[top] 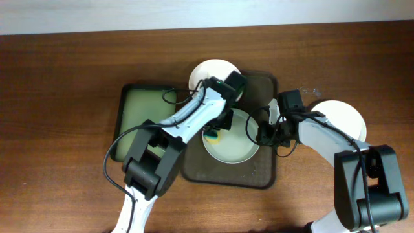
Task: Clean dirty plates on tray and stack at the side
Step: 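Scrub the plate held by the right gripper with the sponge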
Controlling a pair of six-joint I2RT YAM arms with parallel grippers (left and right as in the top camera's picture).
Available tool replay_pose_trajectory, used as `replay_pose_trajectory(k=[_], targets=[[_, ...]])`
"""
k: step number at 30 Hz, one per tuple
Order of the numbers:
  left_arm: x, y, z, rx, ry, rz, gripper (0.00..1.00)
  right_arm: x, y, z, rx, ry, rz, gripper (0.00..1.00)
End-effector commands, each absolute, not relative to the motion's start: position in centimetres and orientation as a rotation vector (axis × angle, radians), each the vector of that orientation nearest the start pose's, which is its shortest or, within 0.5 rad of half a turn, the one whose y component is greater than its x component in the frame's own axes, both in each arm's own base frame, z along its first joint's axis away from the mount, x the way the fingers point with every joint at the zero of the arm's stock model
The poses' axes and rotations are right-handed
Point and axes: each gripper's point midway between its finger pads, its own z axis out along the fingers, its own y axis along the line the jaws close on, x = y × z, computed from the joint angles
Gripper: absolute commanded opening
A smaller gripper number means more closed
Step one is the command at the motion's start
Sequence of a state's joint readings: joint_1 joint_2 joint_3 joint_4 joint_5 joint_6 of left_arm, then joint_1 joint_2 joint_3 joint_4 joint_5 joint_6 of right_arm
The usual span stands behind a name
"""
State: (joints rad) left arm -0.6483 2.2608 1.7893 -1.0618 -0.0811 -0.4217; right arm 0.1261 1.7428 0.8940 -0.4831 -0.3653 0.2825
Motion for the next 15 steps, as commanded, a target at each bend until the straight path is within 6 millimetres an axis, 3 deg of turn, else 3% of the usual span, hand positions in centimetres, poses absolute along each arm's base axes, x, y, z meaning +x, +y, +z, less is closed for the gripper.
replay_pose_trajectory(k=[1, 5, 9, 13, 15], targets=[[30.7, -34.8, -1.2, 0.597, 3.161, -0.633, 0.0, 30.7, 8.3, -1.8, 0.201, 2.983, 0.46, 0.04], [27.9, -38.1, -0.9, 0.863, 3.072, -0.678, 0.0, 30.7, 8.3, -1.8, 0.201, 2.983, 0.46, 0.04], [27.0, -39.2, -0.4, 0.96, 3.034, -0.682, 0.0, 30.7, 8.3, -1.8, 0.201, 2.983, 0.46, 0.04], [28.6, -37.5, -0.3, 0.888, 3.062, -0.65, 0.0, 30.7, 8.3, -1.8, 0.201, 2.984, 0.46, 0.04], [31.0, -34.1, -0.4, 0.798, 3.099, -0.443, 0.0, 30.7, 8.3, -1.8, 0.201, 2.984, 0.46, 0.04]])
